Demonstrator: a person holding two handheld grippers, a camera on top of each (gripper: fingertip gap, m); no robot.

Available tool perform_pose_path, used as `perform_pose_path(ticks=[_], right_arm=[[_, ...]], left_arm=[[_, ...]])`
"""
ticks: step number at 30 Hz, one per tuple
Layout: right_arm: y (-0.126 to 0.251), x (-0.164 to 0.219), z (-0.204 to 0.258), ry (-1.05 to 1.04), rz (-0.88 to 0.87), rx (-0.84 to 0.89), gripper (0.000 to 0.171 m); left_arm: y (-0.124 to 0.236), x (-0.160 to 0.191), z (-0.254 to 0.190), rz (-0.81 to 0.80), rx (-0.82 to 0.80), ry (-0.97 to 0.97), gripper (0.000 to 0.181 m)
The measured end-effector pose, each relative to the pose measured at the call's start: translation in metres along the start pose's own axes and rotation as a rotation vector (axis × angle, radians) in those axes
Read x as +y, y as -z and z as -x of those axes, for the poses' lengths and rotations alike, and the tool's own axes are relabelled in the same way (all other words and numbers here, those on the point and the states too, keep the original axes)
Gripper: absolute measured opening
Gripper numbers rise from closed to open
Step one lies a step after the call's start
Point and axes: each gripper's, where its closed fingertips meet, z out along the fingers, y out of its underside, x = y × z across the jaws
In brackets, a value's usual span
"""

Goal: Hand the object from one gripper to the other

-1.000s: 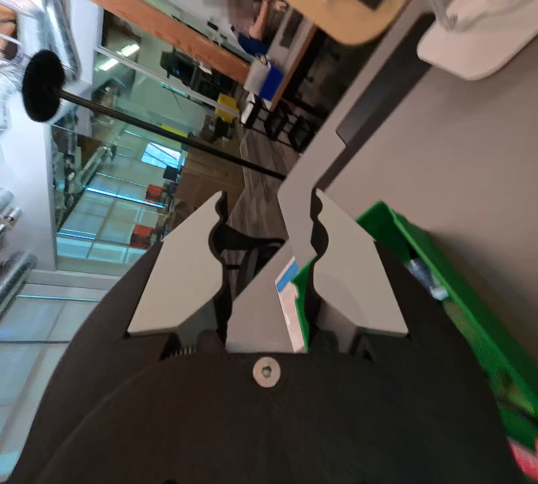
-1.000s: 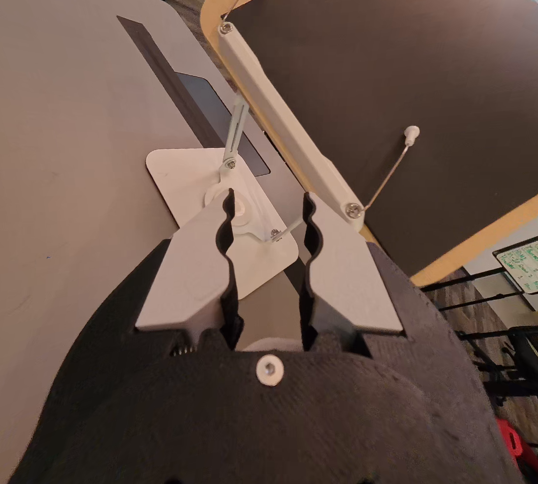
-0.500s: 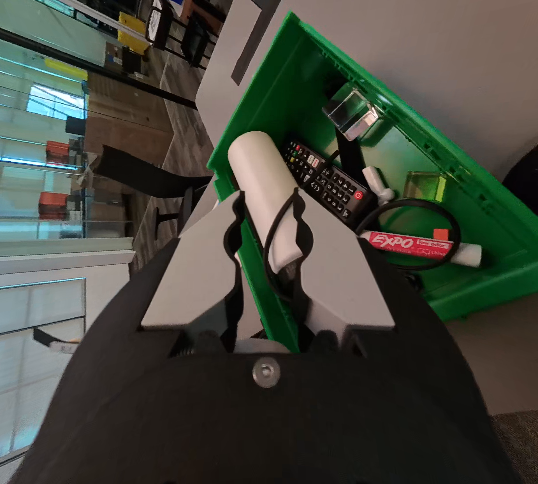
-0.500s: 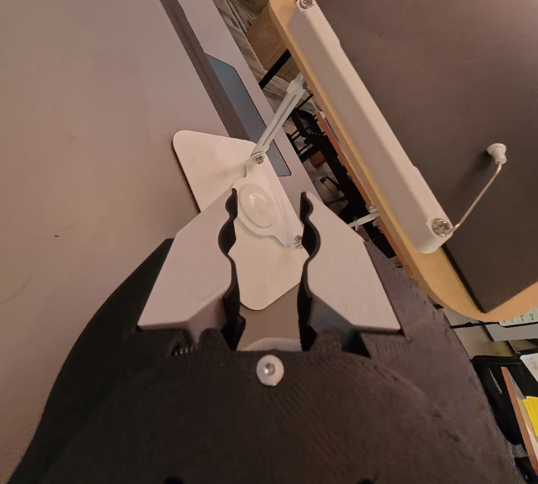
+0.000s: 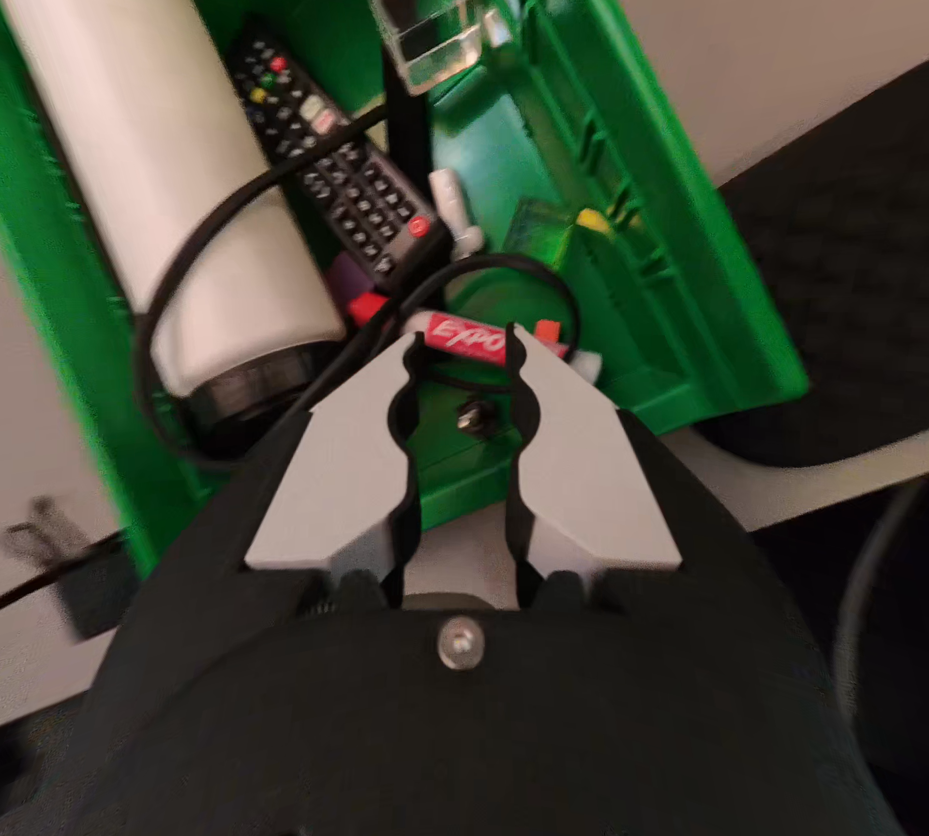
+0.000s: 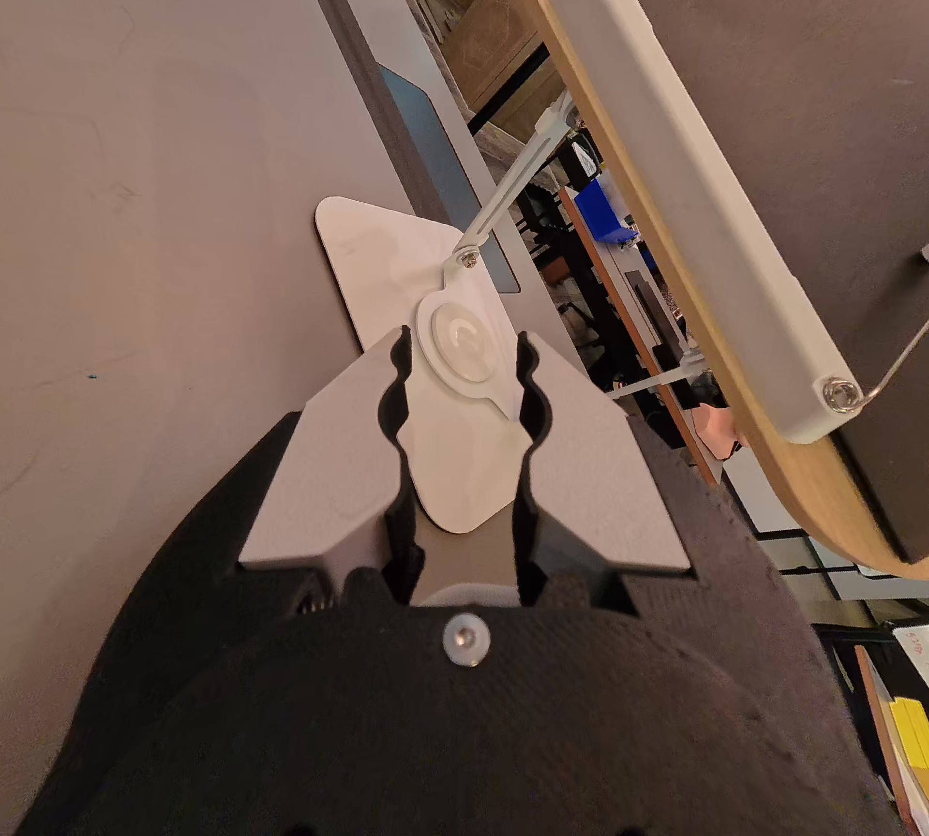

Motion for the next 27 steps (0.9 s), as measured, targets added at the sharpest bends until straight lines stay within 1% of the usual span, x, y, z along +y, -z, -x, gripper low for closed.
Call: perform_pose_path(ticks=[1, 2, 4, 5, 6, 7, 8, 11, 13, 15, 19, 20, 21, 27], right_arm=[[0.000, -0.001, 0.000, -0.005, -0.003, -0.002, 0.040], [0.000, -0.002, 0.002, -0.013, -0.009, -0.009, 0.040], [0.000, -0.004, 0.005, -0.022, -0.015, -0.022, 0.040], [0.000, -0.006, 0.007, -0.015, -0.019, -0.023, 0.040], [0.001, -0.007, 0.008, -0.008, -0.023, -0.024, 0.040], [0.001, -0.009, 0.009, -0.004, -0.026, -0.026, 0.040], [0.002, -0.010, 0.010, -0.006, -0.029, -0.030, 0.040], [0.003, -0.014, 0.013, -0.012, -0.040, -0.039, 0.040], [0.003, -0.015, 0.015, -0.012, -0.044, -0.045, 0.040], [0.003, -0.016, 0.016, -0.009, -0.046, -0.045, 0.040], [0.005, -0.019, 0.016, -0.035, -0.059, -0.051, 0.040], [0.005, -0.019, 0.016, -0.036, -0.061, -0.051, 0.040], [0.006, -0.020, 0.015, -0.032, -0.062, -0.047, 0.040], [0.009, -0.022, 0.011, 0.010, -0.069, -0.021, 0.040]], left_arm=[[-0.005, -0.002, -0.009, -0.009, 0.066, 0.040, 0.031], [-0.010, -0.002, -0.012, 0.005, 0.097, 0.076, 0.031], [-0.023, 0.014, -0.002, 0.115, 0.049, 0.139, 0.035], [-0.028, 0.020, 0.002, 0.154, 0.036, 0.169, 0.042], [-0.031, 0.019, 0.000, 0.155, 0.062, 0.208, 0.040], [-0.032, 0.019, 0.004, 0.149, 0.052, 0.244, 0.041], [-0.032, 0.023, 0.009, 0.171, 0.027, 0.276, 0.048], [-0.032, 0.024, 0.010, 0.191, 0.000, 0.324, 0.051], [-0.034, 0.023, 0.008, 0.181, 0.019, 0.369, 0.052], [-0.038, 0.023, 0.010, 0.178, 0.017, 0.433, 0.048], [-0.048, 0.028, 0.016, 0.197, -0.041, 0.504, 0.040], [-0.048, 0.028, 0.018, 0.186, -0.060, 0.512, 0.033], [-0.047, 0.028, 0.021, 0.173, -0.076, 0.513, 0.029], [-0.035, 0.020, 0.019, 0.109, -0.111, 0.471, 0.026]])
